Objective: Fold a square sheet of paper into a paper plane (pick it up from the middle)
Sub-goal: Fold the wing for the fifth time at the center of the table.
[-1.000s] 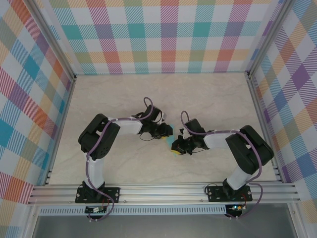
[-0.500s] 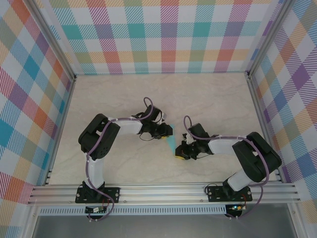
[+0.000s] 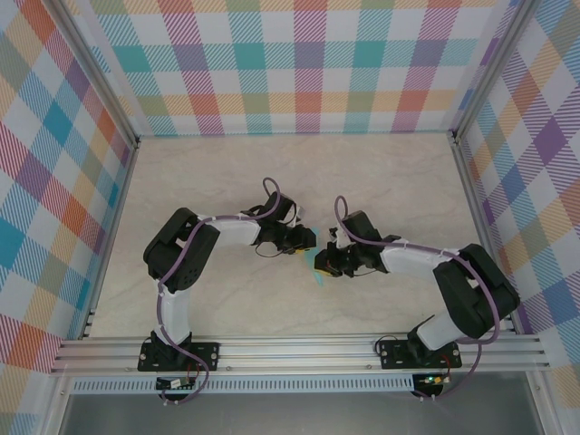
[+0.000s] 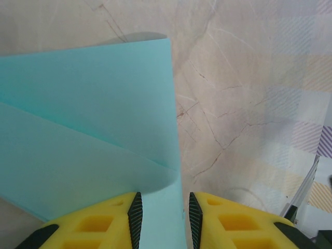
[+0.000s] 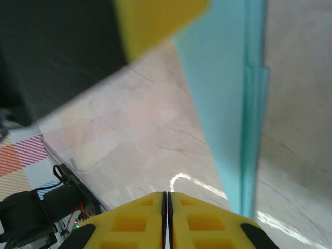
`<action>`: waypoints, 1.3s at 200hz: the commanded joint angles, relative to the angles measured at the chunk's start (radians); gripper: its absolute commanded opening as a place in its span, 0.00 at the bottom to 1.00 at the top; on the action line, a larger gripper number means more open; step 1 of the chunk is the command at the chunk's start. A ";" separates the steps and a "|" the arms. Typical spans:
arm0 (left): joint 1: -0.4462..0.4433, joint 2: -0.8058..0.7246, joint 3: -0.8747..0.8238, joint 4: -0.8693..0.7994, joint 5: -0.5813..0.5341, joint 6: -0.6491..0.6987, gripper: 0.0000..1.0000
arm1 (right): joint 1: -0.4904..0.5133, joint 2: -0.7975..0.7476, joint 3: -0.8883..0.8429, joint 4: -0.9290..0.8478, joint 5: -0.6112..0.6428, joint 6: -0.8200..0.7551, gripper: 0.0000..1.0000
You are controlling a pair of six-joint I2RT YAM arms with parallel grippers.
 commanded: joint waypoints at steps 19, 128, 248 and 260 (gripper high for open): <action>0.001 0.036 -0.009 -0.051 -0.042 0.011 0.33 | 0.014 0.096 0.006 0.023 -0.017 0.013 0.11; 0.002 0.044 -0.003 -0.057 -0.041 0.015 0.33 | 0.029 0.051 -0.177 -0.015 -0.022 -0.045 0.12; -0.025 -0.072 0.091 -0.135 -0.050 0.025 0.46 | 0.021 -0.545 -0.200 -0.373 0.550 0.033 0.41; -0.035 -0.108 0.128 -0.202 -0.103 0.043 0.50 | 0.021 -0.611 -0.207 -0.375 0.582 0.037 0.49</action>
